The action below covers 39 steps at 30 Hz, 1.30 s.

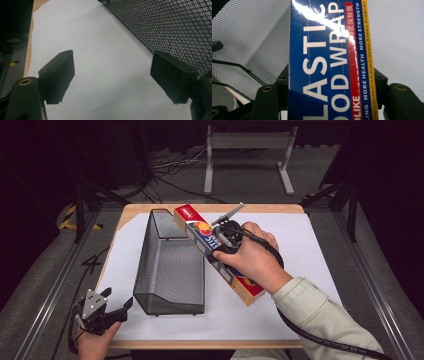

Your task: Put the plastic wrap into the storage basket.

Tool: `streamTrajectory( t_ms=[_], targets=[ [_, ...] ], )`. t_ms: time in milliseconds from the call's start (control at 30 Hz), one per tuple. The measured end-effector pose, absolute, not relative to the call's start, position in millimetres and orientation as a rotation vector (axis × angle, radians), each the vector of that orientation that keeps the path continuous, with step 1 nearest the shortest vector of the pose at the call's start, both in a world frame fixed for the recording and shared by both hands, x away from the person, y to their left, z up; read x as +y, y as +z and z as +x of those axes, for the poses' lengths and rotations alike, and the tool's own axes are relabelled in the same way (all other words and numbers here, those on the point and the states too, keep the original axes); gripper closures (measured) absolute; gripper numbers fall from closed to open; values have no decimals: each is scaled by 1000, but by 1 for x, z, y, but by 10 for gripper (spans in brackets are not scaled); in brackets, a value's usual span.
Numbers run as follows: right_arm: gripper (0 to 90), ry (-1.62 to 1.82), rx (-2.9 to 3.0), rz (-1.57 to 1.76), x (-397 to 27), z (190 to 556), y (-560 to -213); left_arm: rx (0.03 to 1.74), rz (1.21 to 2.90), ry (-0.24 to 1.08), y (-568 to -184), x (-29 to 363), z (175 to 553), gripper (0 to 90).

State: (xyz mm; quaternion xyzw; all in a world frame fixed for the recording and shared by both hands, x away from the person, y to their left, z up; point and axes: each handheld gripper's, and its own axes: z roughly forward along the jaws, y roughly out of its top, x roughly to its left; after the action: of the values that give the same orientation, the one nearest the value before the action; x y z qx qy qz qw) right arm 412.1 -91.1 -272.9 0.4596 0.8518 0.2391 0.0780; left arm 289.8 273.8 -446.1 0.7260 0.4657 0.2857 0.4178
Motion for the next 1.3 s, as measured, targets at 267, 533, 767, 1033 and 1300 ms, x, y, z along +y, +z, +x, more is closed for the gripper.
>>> streamTrajectory(
  t_ms=[267,533,767,1033,1300],
  targets=[
    [406,717,2591,1342,-66,406,-275,1168,1817,712,-446,273,290,203],
    [405,731,2618,1353,-50,406,-279,1165,1819,713,-446,272,291,203],
    [405,733,2627,1396,-41,411,-286,1162,1826,714,-446,271,293,204],
    [405,751,2610,1509,-32,421,-299,1150,1829,717,-446,269,294,204],
    [405,731,2610,1568,-23,426,-310,1157,1830,714,-446,271,294,204]
  ],
)
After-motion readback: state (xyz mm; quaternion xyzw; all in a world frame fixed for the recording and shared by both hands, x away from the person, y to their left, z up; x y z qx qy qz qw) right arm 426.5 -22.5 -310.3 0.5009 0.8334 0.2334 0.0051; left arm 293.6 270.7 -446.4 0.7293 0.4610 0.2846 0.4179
